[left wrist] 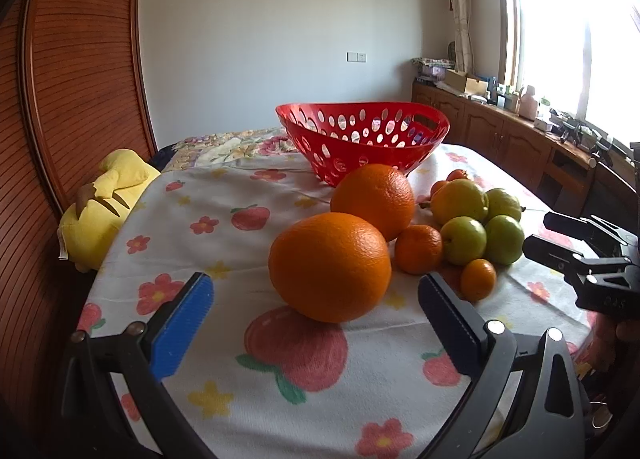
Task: Organize fruits
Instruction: 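Reach the right tool to the green apple while the left tool approaches the large orange, then close the right tool on the green apple while the left tool grasps the large orange, then carry both fruits over the red basket and release them inside, then withdraw both open tools from the basket back toward the fruit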
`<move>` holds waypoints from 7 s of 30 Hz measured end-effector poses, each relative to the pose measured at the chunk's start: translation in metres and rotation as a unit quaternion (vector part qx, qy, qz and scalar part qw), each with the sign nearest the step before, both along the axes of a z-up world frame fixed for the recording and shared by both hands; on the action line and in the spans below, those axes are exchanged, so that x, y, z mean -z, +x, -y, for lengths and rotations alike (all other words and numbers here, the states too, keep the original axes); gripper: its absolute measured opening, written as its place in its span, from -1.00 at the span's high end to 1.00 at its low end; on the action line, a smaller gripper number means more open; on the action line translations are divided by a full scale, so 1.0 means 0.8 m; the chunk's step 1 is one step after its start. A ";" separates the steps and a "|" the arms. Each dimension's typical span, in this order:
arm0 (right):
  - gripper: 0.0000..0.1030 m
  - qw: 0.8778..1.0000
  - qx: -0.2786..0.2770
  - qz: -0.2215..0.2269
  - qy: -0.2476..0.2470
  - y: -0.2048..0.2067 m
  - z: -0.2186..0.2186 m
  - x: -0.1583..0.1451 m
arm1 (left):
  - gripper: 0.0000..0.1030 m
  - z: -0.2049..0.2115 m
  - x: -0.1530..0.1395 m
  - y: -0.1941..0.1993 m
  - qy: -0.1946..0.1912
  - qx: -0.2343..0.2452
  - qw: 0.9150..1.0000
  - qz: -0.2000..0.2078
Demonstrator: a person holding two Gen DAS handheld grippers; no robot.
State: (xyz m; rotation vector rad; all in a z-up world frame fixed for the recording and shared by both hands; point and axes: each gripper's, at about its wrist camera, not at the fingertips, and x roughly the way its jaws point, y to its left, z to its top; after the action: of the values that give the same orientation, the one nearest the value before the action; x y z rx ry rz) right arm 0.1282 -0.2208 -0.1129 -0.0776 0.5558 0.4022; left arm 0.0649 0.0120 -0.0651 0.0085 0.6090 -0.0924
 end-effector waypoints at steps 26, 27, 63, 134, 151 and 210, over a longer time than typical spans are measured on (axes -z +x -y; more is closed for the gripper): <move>-0.08 0.993 -0.012 -0.107 -0.051 0.069 0.006 0.041 | -0.91 -0.007 0.017 0.037 -0.010 0.013 1.000 -0.023; -0.08 0.993 -0.012 -0.106 -0.052 0.069 0.006 0.041 | -0.91 -0.007 0.017 0.037 -0.010 0.013 1.000 -0.024; -0.08 0.994 -0.019 -0.093 -0.047 0.059 0.006 0.044 | -0.93 0.000 0.038 0.089 -0.029 0.033 0.994 -0.102; -0.07 0.993 -0.105 -0.022 -0.050 0.211 -0.047 -0.089 | -0.71 0.011 -0.098 0.211 -0.047 0.102 0.993 0.029; -0.07 0.986 -0.135 -0.060 -0.075 0.269 -0.081 -0.053 | -0.71 0.020 -0.080 0.260 -0.026 0.093 0.995 0.001; -0.13 0.997 -0.076 -0.020 -0.026 0.208 0.012 -0.077 | -0.76 0.098 -0.096 0.292 0.055 0.113 0.989 -0.075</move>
State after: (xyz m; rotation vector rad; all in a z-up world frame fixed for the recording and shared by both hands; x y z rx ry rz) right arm 0.2944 -0.2306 -0.0510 -0.1637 0.6016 0.5383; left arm 0.2981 -0.0665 0.0114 0.1800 0.7624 -0.2816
